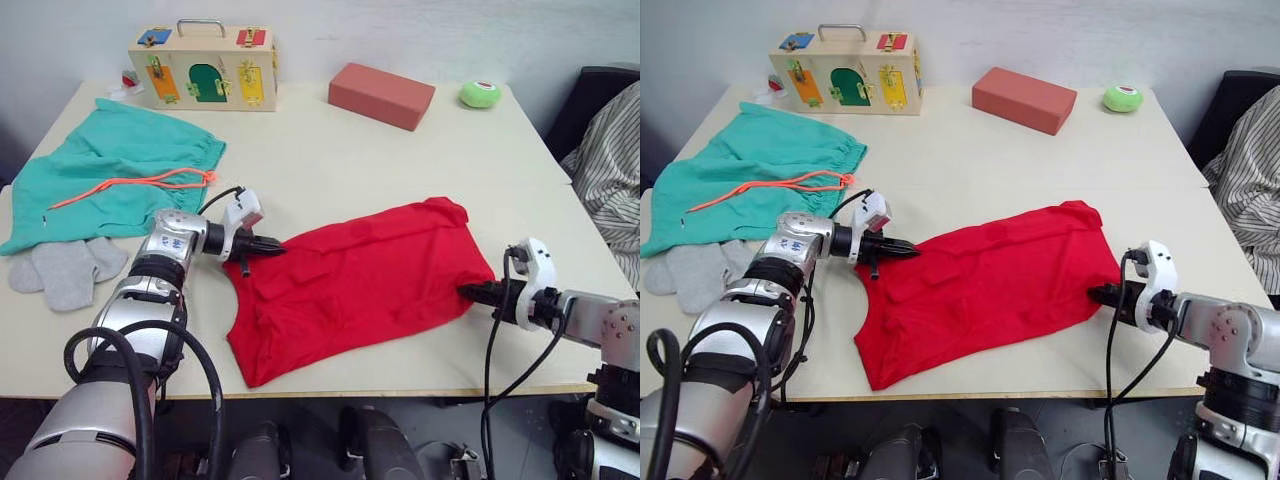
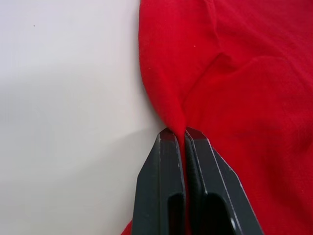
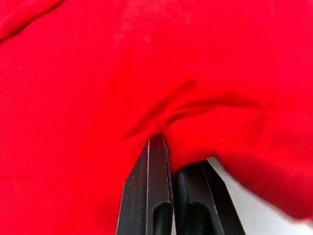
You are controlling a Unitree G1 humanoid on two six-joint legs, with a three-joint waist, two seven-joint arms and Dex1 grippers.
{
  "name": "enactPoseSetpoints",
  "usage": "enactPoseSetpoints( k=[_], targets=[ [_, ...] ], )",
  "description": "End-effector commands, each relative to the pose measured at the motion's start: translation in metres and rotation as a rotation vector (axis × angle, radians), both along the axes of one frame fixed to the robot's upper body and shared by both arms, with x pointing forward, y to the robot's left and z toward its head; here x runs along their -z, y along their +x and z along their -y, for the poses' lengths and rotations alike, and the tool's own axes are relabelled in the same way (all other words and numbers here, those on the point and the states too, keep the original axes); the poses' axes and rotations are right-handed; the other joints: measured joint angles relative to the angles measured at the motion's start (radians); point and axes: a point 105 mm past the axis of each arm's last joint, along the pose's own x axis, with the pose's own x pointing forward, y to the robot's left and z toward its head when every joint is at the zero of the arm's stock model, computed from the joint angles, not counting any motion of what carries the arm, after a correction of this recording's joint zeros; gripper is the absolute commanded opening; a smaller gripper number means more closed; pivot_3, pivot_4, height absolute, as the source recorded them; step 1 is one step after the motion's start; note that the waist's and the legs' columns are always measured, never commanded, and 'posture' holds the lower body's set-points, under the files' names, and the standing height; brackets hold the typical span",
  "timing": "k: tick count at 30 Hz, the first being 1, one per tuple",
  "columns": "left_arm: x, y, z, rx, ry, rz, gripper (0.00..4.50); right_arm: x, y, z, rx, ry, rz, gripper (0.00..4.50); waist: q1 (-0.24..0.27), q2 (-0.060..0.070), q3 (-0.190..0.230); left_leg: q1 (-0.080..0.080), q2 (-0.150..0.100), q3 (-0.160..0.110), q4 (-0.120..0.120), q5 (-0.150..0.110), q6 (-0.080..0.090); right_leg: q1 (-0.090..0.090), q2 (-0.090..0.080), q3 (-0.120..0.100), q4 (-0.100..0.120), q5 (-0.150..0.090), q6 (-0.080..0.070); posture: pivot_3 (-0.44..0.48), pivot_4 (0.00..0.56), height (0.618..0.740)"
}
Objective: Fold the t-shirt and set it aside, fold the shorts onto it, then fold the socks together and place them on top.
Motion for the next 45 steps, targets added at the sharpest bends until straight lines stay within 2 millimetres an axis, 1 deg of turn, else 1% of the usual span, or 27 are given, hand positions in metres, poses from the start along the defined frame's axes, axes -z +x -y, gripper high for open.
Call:
enactPoseSetpoints(
  k=[1, 5, 8, 11, 13, 17, 19, 21, 23, 26, 29, 32, 33, 34, 35, 38, 41, 42, 43, 44, 45],
  targets=[
    [-0.001, -0.003, -0.013, -0.041, -0.048, 0.021, 0.0, -0.01, 0.022, -0.002, -0.041, -0.065, 0.07, 0.02, -0.007, 0.0, 0.0, 0.0, 0.0, 0.0, 0.0, 0.0, 0.0, 0.0, 0.0, 0.0, 0.0, 0.0, 0.0, 0.0, 0.15, 0.74],
    [0.003, -0.014, -0.024, -0.117, -0.097, 0.073, 0.0, -0.019, 0.054, -0.013, -0.104, -0.15, 0.141, 0.02, -0.018, 0.002, 0.001, 0.001, 0.0, 0.0, 0.0, 0.0, -0.001, 0.0, 0.0, 0.002, 0.002, 0.0, 0.0, 0.0, 0.15, 0.74],
    [0.0, -0.022, -0.034, -0.262, -0.148, 0.113, 0.0, -0.021, 0.074, -0.02, -0.156, -0.241, 0.191, 0.02, -0.02, 0.002, 0.001, 0.001, 0.001, 0.001, 0.0, 0.001, -0.001, 0.0, 0.0, 0.003, 0.005, 0.0, 0.0, 0.0, 0.15, 0.74],
    [-0.005, -0.032, -0.042, -0.408, -0.192, 0.141, 0.0, -0.024, 0.091, -0.031, -0.192, -0.282, 0.237, 0.02, -0.02, 0.002, 0.001, 0.001, 0.001, 0.001, 0.0, 0.001, -0.001, 0.0, 0.0, 0.004, 0.005, 0.0, 0.0, 0.0, 0.15, 0.74],
    [-0.009, -0.044, -0.045, -0.498, -0.232, 0.162, 0.0, -0.025, 0.102, -0.042, -0.224, -0.315, 0.271, 0.02, -0.016, 0.002, 0.001, 0.001, 0.001, 0.0, 0.0, 0.001, -0.002, 0.0, -0.001, 0.004, 0.005, 0.0, 0.0, 0.0, 0.15, 0.74],
    [-0.017, -0.065, -0.052, -0.664, -0.28, 0.191, 0.0, -0.027, 0.119, -0.065, -0.272, -0.357, 0.324, 0.02, -0.017, 0.002, 0.001, 0.002, 0.002, 0.001, 0.0, 0.001, -0.002, 0.0, -0.001, 0.004, 0.005, 0.0, 0.0, 0.0, 0.15, 0.74],
    [-0.019, -0.08, -0.044, -0.71, -0.315, 0.178, 0.0, -0.029, 0.128, -0.082, -0.285, -0.349, 0.354, 0.02, -0.017, 0.002, 0.001, 0.002, 0.002, 0.001, 0.0, 0.001, -0.002, 0.0, -0.001, 0.004, 0.005, 0.0, 0.0, 0.0, 0.15, 0.74],
    [-0.018, -0.093, -0.035, -0.715, -0.311, 0.167, 0.0, -0.031, 0.134, -0.092, -0.273, -0.342, 0.371, 0.02, -0.018, 0.002, 0.001, 0.002, 0.002, 0.001, 0.0, 0.001, -0.003, 0.0, 0.0, 0.005, 0.006, 0.0, 0.0, 0.0, 0.15, 0.74],
    [-0.018, -0.097, -0.034, -0.734, -0.307, 0.165, 0.0, -0.03, 0.138, -0.094, -0.266, -0.343, 0.377, 0.02, -0.014, 0.002, 0.001, 0.002, 0.002, 0.001, 0.0, 0.002, -0.003, 0.0, 0.0, 0.005, 0.006, 0.0, 0.0, 0.0, 0.15, 0.74],
    [-0.014, -0.105, -0.038, -0.754, -0.289, 0.148, 0.0, -0.029, 0.138, -0.093, -0.271, -0.335, 0.369, 0.02, -0.011, 0.002, 0.001, 0.002, 0.001, 0.0, 0.0, 0.002, -0.004, 0.0, -0.001, 0.004, 0.005, 0.0, -0.001, 0.0, 0.15, 0.74],
    [-0.01, -0.112, -0.042, -0.717, -0.269, 0.107, 0.0, -0.032, 0.134, -0.085, -0.294, -0.315, 0.354, 0.02, -0.011, 0.002, 0.001, 0.001, 0.001, 0.0, 0.0, 0.002, -0.004, 0.0, -0.001, 0.004, 0.005, 0.0, -0.001, 0.0, 0.15, 0.74],
    [-0.01, -0.11, -0.052, -0.672, -0.219, 0.078, 0.75, -0.037, 0.124, -0.07, -0.343, -0.304, 0.32, 0.69, -0.003, 0.003, 0.001, 0.001, 0.001, -0.002, 0.0, 0.002, -0.004, 0.0, -0.001, 0.003, 0.003, -0.001, -0.002, 0.0, 0.15, 0.74],
    [-0.01, -0.111, -0.053, -0.641, -0.209, 0.065, 1.08, -0.038, 0.119, -0.067, -0.362, -0.294, 0.305, 1.02, -0.001, 0.004, 0.002, 0.001, 0.001, -0.002, -0.001, 0.002, -0.004, 0.0, -0.001, 0.003, 0.002, -0.001, -0.002, 0.0, 0.15, 0.74],
    [-0.012, -0.109, -0.057, -0.622, -0.197, 0.038, 1.37, -0.041, 0.109, -0.062, -0.391, -0.25, 0.265, 1.33, 0.002, 0.004, 0.002, 0.001, 0.001, -0.002, -0.001, 0.002, -0.004, 0.0, -0.002, 0.003, 0.002, -0.001, -0.002, 0.0, 0.15, 0.74],
    [-0.014, -0.11, -0.058, -0.581, -0.187, -0.002, 1.74, -0.045, 0.098, -0.06, -0.421, -0.206, 0.232, 1.74, 0.006, 0.004, 0.002, 0.001, 0.001, -0.002, -0.001, 0.002, -0.004, 0.0, -0.002, 0.003, 0.002, -0.001, -0.002, 0.0, 0.15, 0.74],
    [-0.019, -0.111, -0.07, -0.499, -0.121, -0.065, 2.63, -0.053, 0.063, -0.056, -0.5, -0.128, 0.15, 2.72, 0.012, 0.005, 0.003, 0.0, 0.001, -0.003, -0.001, 0.001, -0.004, 0.0, -0.002, 0.002, 0.001, -0.002, -0.003, 0.0, 0.15, 0.74],
    [-0.03, -0.106, -0.085, -0.408, -0.051, -0.08, 3.64, -0.06, 0.022, -0.066, -0.571, -0.025, 0.058, 3.85, 0.012, 0.006, 0.003, 0.0, 0.001, -0.004, -0.002, 0.001, -0.005, -0.001, -0.002, 0.001, 0.001, -0.003, -0.005, 0.0, 0.15, 0.74],
    [-0.033, -0.105, -0.088, -0.388, -0.041, -0.085, 3.93, -0.06, 0.012, -0.069, -0.584, -0.001, 0.035, 4.16, 0.011, 0.006, 0.003, 0.0, 0.002, -0.004, -0.002, 0.0, -0.006, -0.001, -0.002, 0.001, 0.001, -0.003, -0.005, 0.0, 0.15, 0.74],
    [-0.038, -0.101, -0.09, -0.353, -0.034, -0.091, 4.29, -0.058, -0.006, -0.077, -0.624, 0.044, -0.008, 4.5, 0.009, 0.006, 0.003, 0.0, 0.003, -0.004, -0.002, 0.0, -0.007, -0.001, -0.002, 0.0, 0.001, -0.004, -0.006, 0.0, 0.15, 0.74],
    [-0.041, -0.098, -0.092, -0.33, -0.031, -0.094, 4.46, -0.056, -0.019, -0.083, -0.652, 0.07, -0.038, 4.5, 0.013, 0.006, 0.003, 0.001, 0.003, -0.004, -0.002, 0.0, -0.007, -0.001, -0.001, 0.0, 0.001, -0.004, -0.007, 0.0, 0.15, 0.74],
    [-0.043, -0.094, -0.094, -0.313, -0.017, -0.094, 4.46, -0.052, -0.031, -0.089, -0.681, 0.084, -0.06, 4.5, 0.014, 0.006, 0.003, 0.0, 0.004, -0.005, -0.003, 0.0, -0.008, -0.001, -0.001, -0.001, 0.002, -0.004, -0.008, 0.0, 0.15, 0.74]
  ],
)
